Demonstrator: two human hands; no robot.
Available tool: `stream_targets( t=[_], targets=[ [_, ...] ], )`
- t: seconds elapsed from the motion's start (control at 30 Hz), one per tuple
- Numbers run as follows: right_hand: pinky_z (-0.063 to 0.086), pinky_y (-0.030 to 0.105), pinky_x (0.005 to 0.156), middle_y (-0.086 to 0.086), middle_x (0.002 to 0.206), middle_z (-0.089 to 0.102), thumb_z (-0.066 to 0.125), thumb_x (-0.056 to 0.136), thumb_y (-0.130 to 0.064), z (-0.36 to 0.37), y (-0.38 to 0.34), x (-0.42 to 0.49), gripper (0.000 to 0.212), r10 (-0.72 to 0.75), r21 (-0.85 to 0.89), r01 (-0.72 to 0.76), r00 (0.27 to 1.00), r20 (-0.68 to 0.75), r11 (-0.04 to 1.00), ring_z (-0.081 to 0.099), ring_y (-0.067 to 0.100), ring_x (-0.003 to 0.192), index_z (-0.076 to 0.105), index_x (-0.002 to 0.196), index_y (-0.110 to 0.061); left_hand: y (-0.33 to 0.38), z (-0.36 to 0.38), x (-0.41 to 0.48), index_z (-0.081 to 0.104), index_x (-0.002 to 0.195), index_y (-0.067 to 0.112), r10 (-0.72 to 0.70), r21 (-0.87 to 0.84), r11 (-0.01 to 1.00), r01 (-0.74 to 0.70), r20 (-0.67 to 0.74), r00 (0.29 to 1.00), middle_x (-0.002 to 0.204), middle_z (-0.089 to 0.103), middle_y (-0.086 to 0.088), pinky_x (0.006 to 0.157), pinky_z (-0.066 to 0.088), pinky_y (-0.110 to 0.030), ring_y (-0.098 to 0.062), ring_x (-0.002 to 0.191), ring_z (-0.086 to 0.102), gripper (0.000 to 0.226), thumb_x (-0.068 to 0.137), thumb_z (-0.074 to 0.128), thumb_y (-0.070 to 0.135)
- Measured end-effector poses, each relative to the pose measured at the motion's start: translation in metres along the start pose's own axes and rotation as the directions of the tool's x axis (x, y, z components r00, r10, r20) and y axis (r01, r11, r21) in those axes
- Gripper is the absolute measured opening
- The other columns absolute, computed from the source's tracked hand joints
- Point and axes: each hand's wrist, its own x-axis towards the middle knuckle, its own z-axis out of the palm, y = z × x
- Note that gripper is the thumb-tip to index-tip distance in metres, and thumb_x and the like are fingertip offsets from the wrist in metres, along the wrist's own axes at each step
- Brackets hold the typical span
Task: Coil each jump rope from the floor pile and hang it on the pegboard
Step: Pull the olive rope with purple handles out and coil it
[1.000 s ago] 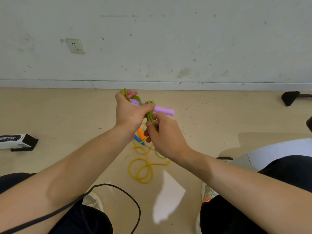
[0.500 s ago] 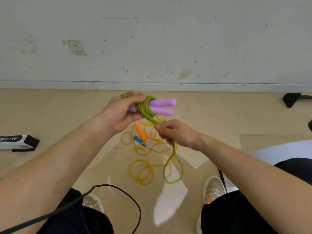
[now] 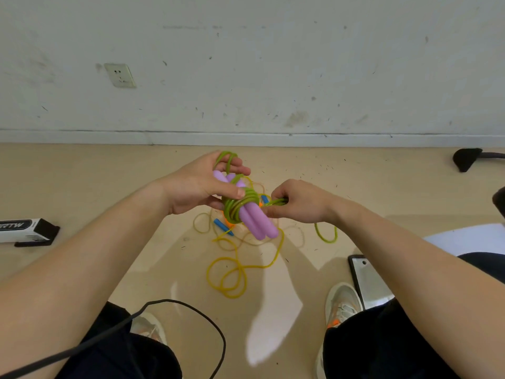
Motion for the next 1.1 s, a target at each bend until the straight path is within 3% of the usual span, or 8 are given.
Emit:
stream_targets(
  t=[0.13,0.27,0.47,0.57,0.7,0.83,0.97,1.1],
  targets=[
    [0.028,0.023,0.044,-0.011,0.051,0.040,0.058,0.098,-0.031,-0.001,-0.008,-0.001,0.030,0.037,0.202,-0.048,0.997,0.061,0.978,0.032,0.007,0.043,0.073,0.077,-0.016,-0.005,0.003,0.002,0.050,0.121,0.021,0.055,0.158,0.986,-0.044,-0.064,0.996,0.126,0.063,0.010,0.057,0.056,-0.028,-0.010,0.104,0.067,0.058,0.076,0.082,0.000],
    [0.025,0.022,0.044,0.000,0.063,0.046,0.046,0.100,-0.014,0.001,-0.018,-0.002,0.027,0.141,0.530,-0.150,0.988,0.058,0.835,0.030,0.009,0.041,0.066,0.083,-0.007,-0.011,0.004,0.007,0.049,0.120,0.020,0.184,0.289,0.950,-0.117,-0.215,0.959,0.125,0.062,0.010,0.079,0.059,-0.036,-0.013,0.110,0.065,0.069,0.065,0.090,0.016],
    [0.037,0.023,0.044,0.001,0.065,0.049,0.047,0.100,-0.013,0.021,-0.043,-0.004,0.023,0.367,0.927,-0.182,0.929,0.052,0.328,0.039,0.010,0.042,0.061,0.082,-0.011,-0.018,0.023,0.016,0.046,0.126,0.013,0.428,0.470,0.858,-0.208,-0.428,0.796,0.123,0.057,0.010,0.088,0.040,-0.019,-0.010,0.110,0.056,0.071,0.068,0.087,0.013],
    [0.029,0.021,0.041,-0.004,0.062,0.041,0.042,0.103,-0.017,0.030,-0.050,-0.006,0.024,0.323,0.929,-0.116,0.946,-0.004,0.350,0.028,0.009,0.043,0.061,0.088,-0.015,-0.019,0.029,0.018,0.045,0.125,0.018,0.422,0.365,0.896,-0.254,-0.516,0.746,0.123,0.058,0.012,0.097,0.050,-0.035,-0.014,0.111,0.061,0.073,0.064,0.085,0.024],
    [0.032,0.023,0.046,-0.004,0.065,0.041,0.040,0.106,-0.029,0.045,-0.049,-0.006,0.026,0.258,0.905,0.001,0.958,-0.122,0.425,0.028,0.012,0.048,0.061,0.095,-0.020,-0.013,0.031,0.017,0.046,0.120,0.020,0.305,0.118,0.946,-0.301,-0.638,0.708,0.120,0.058,0.016,0.090,0.057,-0.049,-0.017,0.113,0.063,0.072,0.061,0.087,0.026],
    [0.038,0.026,0.050,-0.003,0.062,0.038,0.038,0.107,-0.036,0.054,-0.048,-0.006,0.034,0.219,0.885,0.015,0.967,-0.131,0.464,0.031,0.013,0.048,0.057,0.087,-0.017,-0.006,0.032,0.016,0.046,0.125,0.013,0.037,-0.306,0.905,-0.295,-0.635,0.772,0.129,0.058,0.003,0.061,0.060,-0.031,-0.015,0.103,0.065,0.063,0.076,0.082,0.002],
    [0.038,0.026,0.052,-0.001,0.057,0.034,0.040,0.103,-0.051,0.058,-0.048,-0.006,0.048,0.234,0.850,-0.040,0.967,-0.099,0.525,0.029,0.014,0.044,0.051,0.075,-0.014,-0.003,0.031,0.015,0.049,0.116,0.012,-0.113,-0.536,0.802,-0.262,-0.568,0.815,0.125,0.060,-0.001,0.061,0.060,-0.036,-0.012,0.088,0.068,0.047,0.080,0.077,-0.001],
    [0.037,0.028,0.056,-0.005,0.052,0.028,0.046,0.094,-0.066,0.051,-0.040,-0.007,0.055,0.242,0.787,-0.147,0.970,-0.003,0.600,0.024,0.015,0.046,0.047,0.068,-0.018,-0.006,0.023,0.012,0.048,0.109,0.010,-0.127,-0.635,0.740,-0.222,-0.456,0.881,0.123,0.061,-0.007,0.063,0.060,-0.040,-0.021,0.103,0.068,0.036,0.085,0.071,-0.003]
  ],
)
